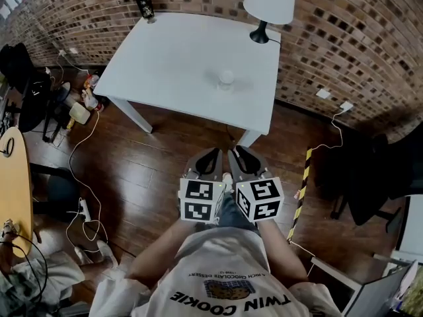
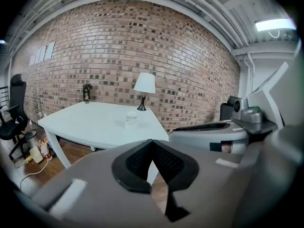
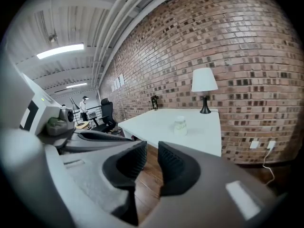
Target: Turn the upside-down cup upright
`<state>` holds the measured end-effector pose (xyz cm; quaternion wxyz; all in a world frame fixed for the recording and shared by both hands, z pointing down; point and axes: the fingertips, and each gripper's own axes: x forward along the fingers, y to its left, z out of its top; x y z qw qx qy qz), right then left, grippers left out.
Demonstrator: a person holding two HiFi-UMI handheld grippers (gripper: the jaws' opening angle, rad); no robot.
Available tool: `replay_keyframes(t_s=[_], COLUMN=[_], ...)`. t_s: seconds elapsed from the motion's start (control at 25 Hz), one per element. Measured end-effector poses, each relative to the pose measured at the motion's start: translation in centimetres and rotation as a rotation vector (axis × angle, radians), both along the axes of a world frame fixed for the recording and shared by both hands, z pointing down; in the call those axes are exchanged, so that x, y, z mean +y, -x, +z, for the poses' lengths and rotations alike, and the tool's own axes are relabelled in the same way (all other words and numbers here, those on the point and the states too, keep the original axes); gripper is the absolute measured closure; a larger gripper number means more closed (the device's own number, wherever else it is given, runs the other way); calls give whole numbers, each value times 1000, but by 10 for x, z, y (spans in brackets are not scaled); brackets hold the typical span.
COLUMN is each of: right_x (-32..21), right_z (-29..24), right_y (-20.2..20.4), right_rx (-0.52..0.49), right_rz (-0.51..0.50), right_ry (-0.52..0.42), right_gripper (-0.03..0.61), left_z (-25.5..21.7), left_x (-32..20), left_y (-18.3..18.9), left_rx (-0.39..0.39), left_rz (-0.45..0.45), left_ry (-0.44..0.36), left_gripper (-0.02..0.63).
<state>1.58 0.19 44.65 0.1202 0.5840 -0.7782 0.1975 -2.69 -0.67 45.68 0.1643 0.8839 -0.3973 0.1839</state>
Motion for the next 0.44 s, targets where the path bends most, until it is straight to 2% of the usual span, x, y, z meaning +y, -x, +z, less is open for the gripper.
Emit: replay_keyframes(t_s=[0.44], right_x=[33], right_z=[0], right_y=[8], right_rx=[33], right_rz=[14], right_ry=[12], right_gripper=[506], left_z=[-6], left_x=[28], left_y=[1], left_rx=[15], left_rz=[36], left_ry=[-11], left_gripper=[609])
